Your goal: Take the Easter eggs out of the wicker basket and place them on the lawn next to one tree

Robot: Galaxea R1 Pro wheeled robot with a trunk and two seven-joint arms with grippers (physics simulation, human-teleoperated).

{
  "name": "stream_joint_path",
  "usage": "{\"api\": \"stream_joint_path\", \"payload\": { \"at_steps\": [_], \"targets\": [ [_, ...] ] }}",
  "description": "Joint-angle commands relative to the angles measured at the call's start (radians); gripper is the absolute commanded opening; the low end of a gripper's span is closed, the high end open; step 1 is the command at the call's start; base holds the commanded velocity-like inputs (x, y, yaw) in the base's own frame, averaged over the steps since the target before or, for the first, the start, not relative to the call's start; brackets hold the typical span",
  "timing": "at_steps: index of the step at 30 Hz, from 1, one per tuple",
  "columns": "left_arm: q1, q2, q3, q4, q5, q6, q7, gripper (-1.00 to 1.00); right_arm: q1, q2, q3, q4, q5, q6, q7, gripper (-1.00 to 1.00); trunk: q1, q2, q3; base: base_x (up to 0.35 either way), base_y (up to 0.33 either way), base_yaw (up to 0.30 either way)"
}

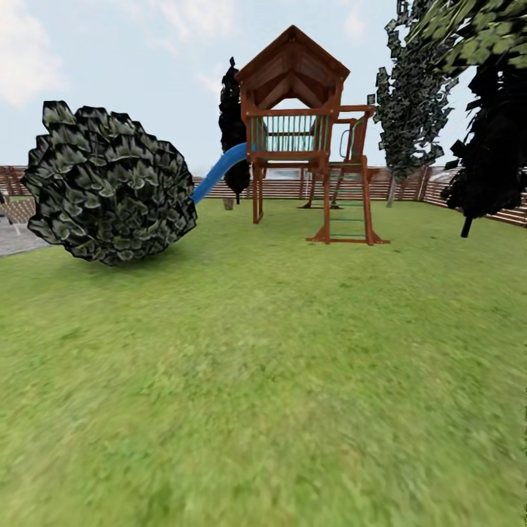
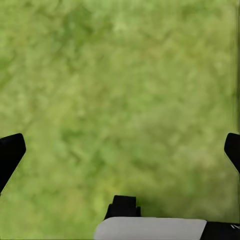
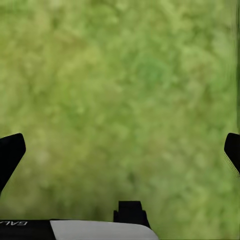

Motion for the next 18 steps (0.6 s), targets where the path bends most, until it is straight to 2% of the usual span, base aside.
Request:
{"api": "stream_joint_path", "payload": {
  "at_steps": [1,18],
  "targets": [
    [0.000,0.000,0.000,-0.001,-0.001,-0.001,0.003,1.00,-0.001,0.000,0.000,0.001,0.001,-0.003,-0.001,1.00,0.001,0.000,-0.001,0.335,0.000,-0.138],
    [0.000,0.000,0.000,-0.001,-0.001,-0.001,0.003,1.00,-0.001,0.002,0.002,0.004,-0.001,-0.003,-0.001,1.00,0.001,0.000,-0.001,0.335,0.000,-0.034]
  ]
}}
